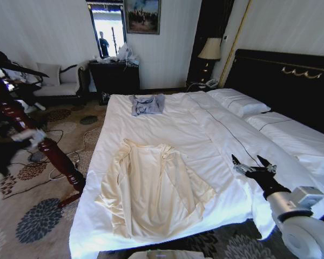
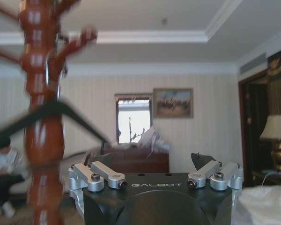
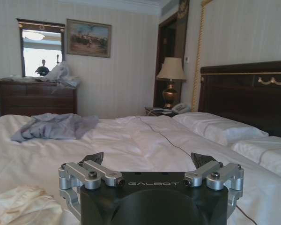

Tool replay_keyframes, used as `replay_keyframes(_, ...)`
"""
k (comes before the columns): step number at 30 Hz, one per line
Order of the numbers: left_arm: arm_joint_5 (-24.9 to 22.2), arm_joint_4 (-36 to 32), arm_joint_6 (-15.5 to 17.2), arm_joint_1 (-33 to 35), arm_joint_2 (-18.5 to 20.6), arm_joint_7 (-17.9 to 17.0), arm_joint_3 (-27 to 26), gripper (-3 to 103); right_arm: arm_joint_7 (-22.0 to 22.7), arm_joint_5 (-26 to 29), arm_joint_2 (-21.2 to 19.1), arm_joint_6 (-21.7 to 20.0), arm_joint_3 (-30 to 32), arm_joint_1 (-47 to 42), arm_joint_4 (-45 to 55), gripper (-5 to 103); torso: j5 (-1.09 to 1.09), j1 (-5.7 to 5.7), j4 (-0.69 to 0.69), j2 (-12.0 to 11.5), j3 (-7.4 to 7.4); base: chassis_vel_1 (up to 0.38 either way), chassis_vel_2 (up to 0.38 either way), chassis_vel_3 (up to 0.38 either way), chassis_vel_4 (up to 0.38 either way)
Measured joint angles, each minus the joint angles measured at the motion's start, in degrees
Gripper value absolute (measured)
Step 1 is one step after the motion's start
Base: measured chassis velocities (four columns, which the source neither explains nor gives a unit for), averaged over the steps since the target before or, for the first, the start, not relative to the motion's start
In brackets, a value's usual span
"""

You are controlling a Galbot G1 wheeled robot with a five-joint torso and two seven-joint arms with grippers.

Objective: Pick up the clothes from the bed and hang them on the clothes hanger.

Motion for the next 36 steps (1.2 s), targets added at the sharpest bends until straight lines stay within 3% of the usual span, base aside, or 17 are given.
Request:
replay_keyframes(2,-7.16,-0.03,3.71,0.03,3.60,-1.13,-7.60,96,0.13,-0.15,0.83,-0.01,0.20,-0.17,-0.41,100,0.01,0.00,0.01,0.00,0.00,0.000,0.000,0.000,0.000)
replay_keyframes(4,-9.78,0.75,5.38,0.62,5.67,-1.12,-11.27,96,0.28,-0.46,1.32,-0.02,0.23,-0.08,-0.96,100,0.00,-0.01,0.02,0.00,-0.01,0.000,0.000,0.000,0.000)
replay_keyframes(6,-10.87,1.90,6.04,0.86,6.66,-1.10,-12.62,96,0.33,-0.64,1.52,-0.02,0.23,0.01,-1.24,100,0.01,-0.01,0.02,0.00,-0.01,0.000,0.000,0.000,0.000)
replay_keyframes(7,-14.52,4.60,8.11,0.96,8.65,-1.28,-15.05,96,0.33,-0.91,1.92,-0.01,0.23,0.08,-1.60,100,0.01,-0.01,0.02,0.00,0.00,0.000,0.000,0.000,0.000)
replay_keyframes(9,-16.05,5.63,9.01,0.87,9.39,-1.47,-15.78,96,0.31,-0.98,2.14,0.02,0.22,0.10,-1.66,100,0.00,0.00,0.01,0.00,0.00,0.000,0.000,0.000,0.000)
replay_keyframes(11,-19.29,10.65,12.30,-0.07,12.24,-1.67,-17.51,96,0.14,-1.26,2.79,0.29,-0.02,0.09,-1.81,100,0.00,0.00,0.00,0.00,0.00,0.000,0.000,0.000,0.000)
replay_keyframes(15,-18.81,16.74,15.25,-0.62,14.82,-0.60,-19.10,96,0.07,-2.13,3.35,0.65,-0.30,0.11,-2.34,100,-0.02,-0.01,0.00,0.00,-0.01,0.000,0.000,0.000,0.000)
replay_keyframes(18,-15.62,23.06,18.94,-1.04,16.59,3.11,-21.58,94,-0.07,-3.42,4.56,1.18,-1.15,0.28,-3.11,100,-0.02,0.00,0.01,0.00,0.00,0.000,0.000,0.000,0.000)
replay_keyframes(20,-14.79,24.45,19.43,-0.91,16.87,4.06,-22.35,94,-0.11,-3.92,5.00,1.35,-1.45,0.39,-3.30,100,0.00,0.00,0.01,0.00,-0.01,0.000,0.000,0.000,0.000)
replay_keyframes(21,-12.03,26.89,19.82,0.18,17.08,7.48,-23.49,91,-0.18,-4.59,5.75,1.54,-2.05,0.43,-3.47,100,0.01,-0.01,0.01,0.00,-0.01,0.000,0.000,0.000,0.000)
replay_keyframes(23,-10.75,27.79,19.86,0.73,17.13,8.84,-23.77,90,-0.19,-4.77,5.96,1.60,-2.23,0.44,-3.48,100,0.00,-0.01,0.02,0.00,-0.01,0.000,0.000,0.000,0.000)
replay_keyframes(24,-7.78,29.79,19.87,1.80,17.27,12.29,-24.03,90,-0.22,-5.06,6.26,1.65,-2.50,0.46,-3.48,100,0.00,-0.01,0.02,0.00,-0.02,0.000,0.000,0.000,0.000)
replay_keyframes(25,-7.78,29.79,19.87,1.80,17.27,12.29,-24.03,90,-0.22,-5.06,6.26,1.65,-2.50,0.46,-3.48,100,0.00,-0.01,0.02,0.00,-0.02,0.000,0.000,0.000,0.000)
replay_keyframes(28,-4.56,32.92,19.87,2.38,17.58,17.69,-22.85,90,-0.20,-5.16,6.48,1.67,-2.59,0.57,-3.48,100,-0.01,-0.01,0.02,0.00,-0.01,0.000,0.000,0.000,0.000)
replay_keyframes(36,0.06,40.46,19.72,-1.47,18.53,22.15,-17.17,90,-0.10,-5.10,7.62,1.72,-1.55,0.00,-2.95,100,-0.01,-0.01,0.00,0.00,-0.01,0.000,0.000,0.000,0.000)
